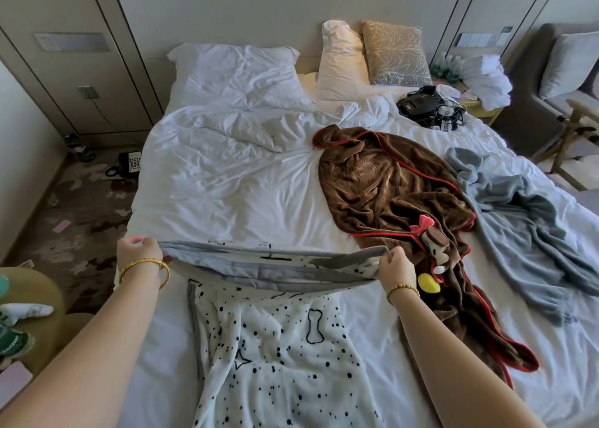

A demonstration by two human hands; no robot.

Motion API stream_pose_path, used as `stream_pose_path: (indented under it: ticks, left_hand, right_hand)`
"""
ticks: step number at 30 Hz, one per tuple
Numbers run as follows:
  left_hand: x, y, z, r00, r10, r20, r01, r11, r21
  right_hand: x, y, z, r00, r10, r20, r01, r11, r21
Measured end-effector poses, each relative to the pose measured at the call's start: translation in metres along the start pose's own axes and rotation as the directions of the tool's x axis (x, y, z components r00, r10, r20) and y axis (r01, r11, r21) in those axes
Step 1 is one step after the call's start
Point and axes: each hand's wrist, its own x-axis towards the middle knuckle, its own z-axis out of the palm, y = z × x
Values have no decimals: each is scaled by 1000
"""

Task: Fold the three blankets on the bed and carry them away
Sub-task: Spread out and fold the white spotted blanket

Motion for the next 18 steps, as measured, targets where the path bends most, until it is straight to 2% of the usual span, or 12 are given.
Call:
stream_pose_path:
  ticks: [3, 5, 9, 12, 14, 18]
  left_hand:
    - [-1, 6, 1, 998, -1, 65, 7, 997, -78]
    - [-5, 11, 5, 986, 28, 162, -10, 994, -113]
    - [-22, 23, 20, 941, 137, 309, -98, 985, -141]
    - [-35, 32, 29, 933, 142, 332, -62, 969, -241]
    - [-41, 38, 32, 928, 148, 342, -57, 964, -260]
    - [-53, 48, 35, 910, 172, 376, -44, 945, -325]
  right_hand:
    - [-2, 13, 6, 980, -29, 197, 40, 998, -51]
    - [-7, 16, 12, 948, -43, 315, 61, 997, -48]
    - [-22, 12, 31, 892, -47, 449, 122, 983, -139]
    - [-33, 5, 45, 859, -46, 509, 135, 981, -139]
    - [-42, -2, 49, 802, -38, 596, 140, 982, -125]
    - [-66, -17, 65, 615, 2, 789, 166, 977, -132]
